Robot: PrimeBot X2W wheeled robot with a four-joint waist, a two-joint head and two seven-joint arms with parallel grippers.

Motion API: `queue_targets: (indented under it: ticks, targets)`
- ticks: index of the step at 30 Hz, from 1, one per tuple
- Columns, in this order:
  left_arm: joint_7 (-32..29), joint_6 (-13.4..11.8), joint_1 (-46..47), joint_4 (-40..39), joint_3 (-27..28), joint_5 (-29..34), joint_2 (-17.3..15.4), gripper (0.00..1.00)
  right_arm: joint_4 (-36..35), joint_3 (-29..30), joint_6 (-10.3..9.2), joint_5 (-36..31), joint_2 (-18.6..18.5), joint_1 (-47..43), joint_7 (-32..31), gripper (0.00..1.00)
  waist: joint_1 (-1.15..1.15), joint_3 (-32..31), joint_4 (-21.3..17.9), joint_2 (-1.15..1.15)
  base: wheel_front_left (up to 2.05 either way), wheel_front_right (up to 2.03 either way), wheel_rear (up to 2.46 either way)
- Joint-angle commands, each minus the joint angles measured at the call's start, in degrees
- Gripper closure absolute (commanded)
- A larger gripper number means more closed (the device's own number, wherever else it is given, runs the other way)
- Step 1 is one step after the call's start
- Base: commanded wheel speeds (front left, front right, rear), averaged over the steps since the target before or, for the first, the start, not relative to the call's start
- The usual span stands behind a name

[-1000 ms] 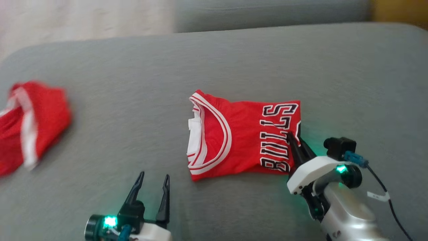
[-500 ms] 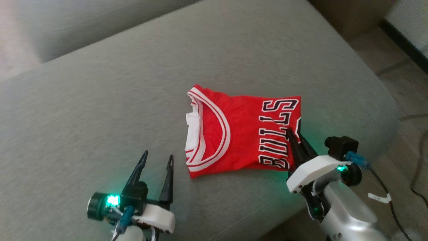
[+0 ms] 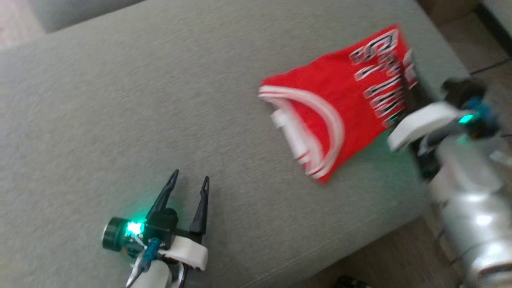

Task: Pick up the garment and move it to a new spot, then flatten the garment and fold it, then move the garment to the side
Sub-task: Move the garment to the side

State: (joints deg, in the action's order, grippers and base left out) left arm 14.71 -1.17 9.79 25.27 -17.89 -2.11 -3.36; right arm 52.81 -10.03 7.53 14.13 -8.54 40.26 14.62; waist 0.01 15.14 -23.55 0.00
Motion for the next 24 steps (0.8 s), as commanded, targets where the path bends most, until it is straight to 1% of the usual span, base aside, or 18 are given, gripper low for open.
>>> queue_targets:
  ticks: [1, 4, 8, 14, 15, 16, 18, 20, 22, 24]
  targets:
    - [0.29, 0.01, 2.17, -2.13, 2.25, 0.46, -0.67, 0.00, -0.02, 0.33, -0.04, -1.55, -1.49, 3.30, 0.31, 1.00, -0.01, 1.91, 2.54, 0.00, 0.00, 0.00, 0.00]
    - [0.29, 0.01, 2.32, -2.57, 2.70, 0.57, -1.11, 0.00, 4.01, 3.41, -0.04, -5.62, -5.36, 8.20, -0.02, 1.00, -0.01, 2.95, 4.61, 0.00, 0.00, 0.00, 0.00]
    - [0.29, 0.27, 2.70, -3.15, 2.80, 0.87, -1.53, 0.00, 8.84, 9.01, -0.04, -11.12, -10.80, 12.94, -0.57, 1.00, -0.01, 4.29, 6.87, 0.00, 0.00, 0.00, 0.00]
    - [0.29, 0.42, 3.44, -3.79, 2.45, 1.04, -1.37, 0.00, 12.40, 18.90, -0.04, -20.10, -17.12, 15.44, -1.88, 1.00, -0.01, 5.34, 9.05, 0.00, 0.00, 0.00, 0.00]
    - [0.29, 0.39, 3.52, -3.87, 2.45, 1.00, -1.33, 0.00, 12.37, 20.68, -0.04, -21.55, -17.66, 15.50, -1.87, 0.66, -0.01, 5.41, 9.21, 0.00, 0.00, 0.00, 0.00]
    - [0.29, 0.40, 3.57, -3.91, 2.42, 0.98, -1.29, 0.00, 12.06, 22.19, -0.04, -23.31, -17.98, 15.39, -1.78, 0.00, -0.01, 5.42, 9.37, 0.00, 0.00, 0.00, 0.00]
    - [0.29, 0.38, 3.63, -3.94, 2.39, 0.96, -1.22, 0.00, 10.79, 25.78, -0.04, -26.15, -17.72, 15.06, -1.34, 0.00, -0.01, 5.47, 9.55, 0.00, 0.00, 0.00, 0.00]
    - [0.29, 0.37, 3.67, -3.85, 2.42, 0.91, -1.17, 0.00, 8.51, 29.21, -0.04, -28.50, -16.54, 14.81, -0.58, 0.00, -0.01, 5.35, 9.66, 0.00, 0.00, 0.00, 0.00]
    - [0.29, 0.24, 3.61, -3.66, 2.51, 0.81, -1.10, 0.00, 5.76, 31.82, -0.04, -30.30, -14.12, 14.73, 0.02, 0.00, -0.01, 4.83, 9.86, 0.00, 0.00, 0.00, 0.00]
    - [0.29, -0.04, 3.39, -3.50, 2.72, 0.61, -0.97, 0.00, 2.49, 32.34, -0.04, -31.66, -10.72, 14.34, 0.29, 0.00, -0.01, 3.88, 10.26, 0.00, 0.00, 0.00, 0.00]
